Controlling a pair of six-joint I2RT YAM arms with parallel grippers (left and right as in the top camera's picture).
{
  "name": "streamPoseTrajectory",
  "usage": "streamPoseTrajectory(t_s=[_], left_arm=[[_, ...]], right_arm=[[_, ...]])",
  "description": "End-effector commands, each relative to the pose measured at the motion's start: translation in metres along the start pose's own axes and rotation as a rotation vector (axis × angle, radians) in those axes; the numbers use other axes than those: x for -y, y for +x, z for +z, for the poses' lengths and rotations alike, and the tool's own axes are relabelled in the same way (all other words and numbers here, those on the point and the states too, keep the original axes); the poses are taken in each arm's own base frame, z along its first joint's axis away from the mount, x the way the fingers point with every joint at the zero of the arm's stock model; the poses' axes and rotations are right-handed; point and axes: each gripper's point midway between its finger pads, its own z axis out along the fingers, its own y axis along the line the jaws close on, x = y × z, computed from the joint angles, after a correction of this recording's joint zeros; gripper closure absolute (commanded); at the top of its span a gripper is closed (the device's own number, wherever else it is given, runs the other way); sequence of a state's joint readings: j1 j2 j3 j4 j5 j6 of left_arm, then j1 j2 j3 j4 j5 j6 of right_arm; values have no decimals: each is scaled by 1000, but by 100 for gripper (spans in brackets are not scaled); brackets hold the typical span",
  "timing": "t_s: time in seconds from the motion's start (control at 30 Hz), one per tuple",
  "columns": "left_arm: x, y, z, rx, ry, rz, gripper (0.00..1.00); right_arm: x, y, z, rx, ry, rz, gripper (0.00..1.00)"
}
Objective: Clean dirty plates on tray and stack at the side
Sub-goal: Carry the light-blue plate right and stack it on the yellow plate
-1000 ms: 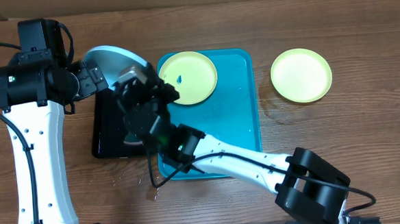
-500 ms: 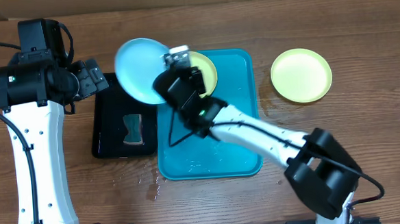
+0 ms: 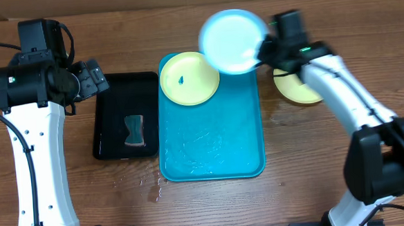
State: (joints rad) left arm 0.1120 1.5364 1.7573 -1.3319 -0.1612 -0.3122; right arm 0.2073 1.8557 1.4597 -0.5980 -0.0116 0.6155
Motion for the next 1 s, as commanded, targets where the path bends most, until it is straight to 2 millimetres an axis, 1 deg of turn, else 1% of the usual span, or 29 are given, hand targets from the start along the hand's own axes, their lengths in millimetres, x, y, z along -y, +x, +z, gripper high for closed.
streamPoseTrajectory(t_s=[0.0,0.07,0.13,0.2,0.23,0.3,0.37,0.47,0.73,0.9,0.97], left_arm=[[1,-4,-4,14,7,-12,0],[1,-4,-4,15,7,-12,0],[1,-4,-4,14,7,-12,0],[1,-4,-4,14,7,-12,0],[1,-4,-4,14,7,-12,0],[1,-4,-4,14,7,-12,0],[1,-4,-4,14,7,-12,0],[1,-4,-4,14,7,-12,0],[1,-4,-4,14,7,-12,0],[1,-4,-4,14,7,-12,0],[1,-4,-4,15,7,-12,0]], right_arm=[[29,-18,-19,-60,-35,137,96],[60,-23,-22,-77,23,196,96],[99,-26,-26,-88,108,261,96],[128,-26,-28,-85,183,302,96],[140,-26,-29,-81,212,316,96],[157,-23,-28,-79,252,336,96],[168,-20,-26,-78,282,350,96],[177,-16,-24,-72,318,355,96],[184,-8,-24,-85,350,353,96],[195,-5,-26,-75,404,348,96],[196,-4,-25,-77,411,350,96]])
